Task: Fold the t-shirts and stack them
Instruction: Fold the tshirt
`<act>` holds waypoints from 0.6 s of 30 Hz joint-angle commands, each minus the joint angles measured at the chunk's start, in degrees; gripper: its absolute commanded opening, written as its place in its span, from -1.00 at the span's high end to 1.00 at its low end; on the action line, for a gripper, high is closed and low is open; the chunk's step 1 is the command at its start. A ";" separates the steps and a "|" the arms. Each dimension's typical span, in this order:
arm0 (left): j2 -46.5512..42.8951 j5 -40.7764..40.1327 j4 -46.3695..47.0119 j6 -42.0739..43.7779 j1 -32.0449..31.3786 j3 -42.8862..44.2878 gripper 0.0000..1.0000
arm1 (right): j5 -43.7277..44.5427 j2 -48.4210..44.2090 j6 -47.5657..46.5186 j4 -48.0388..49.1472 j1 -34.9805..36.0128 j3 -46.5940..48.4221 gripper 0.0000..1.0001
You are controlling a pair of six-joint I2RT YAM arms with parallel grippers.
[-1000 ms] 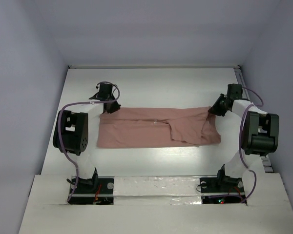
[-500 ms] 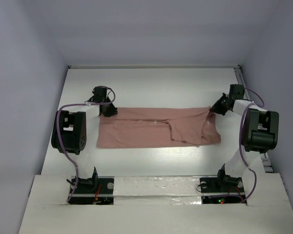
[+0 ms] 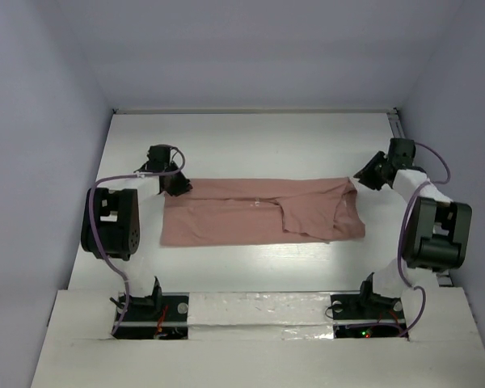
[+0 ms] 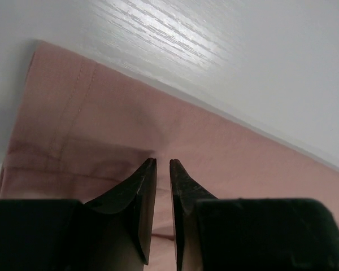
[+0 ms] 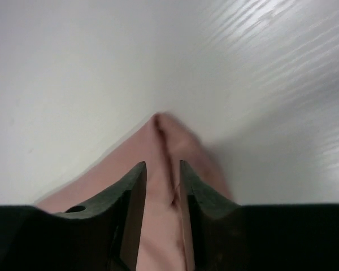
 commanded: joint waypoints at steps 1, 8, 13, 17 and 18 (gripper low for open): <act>-7.37 -0.85 -3.88 1.44 -0.61 0.54 0.73 | -2.86 -10.08 -0.86 -2.00 4.98 -2.65 0.39; -14.86 -5.24 -8.36 4.69 -8.24 5.11 0.73 | -3.13 -13.00 4.75 0.10 16.25 -14.78 0.89; -20.91 -7.01 -8.02 4.35 -16.33 8.36 1.00 | -1.90 -8.98 4.76 0.02 18.00 -14.89 0.90; -23.91 -7.36 -7.84 3.82 -18.10 9.68 1.00 | -1.46 -0.38 4.50 1.07 18.71 -9.80 0.91; -24.44 -7.53 -8.62 3.73 -18.10 10.20 1.00 | -1.37 1.75 4.58 1.77 18.71 -8.04 0.91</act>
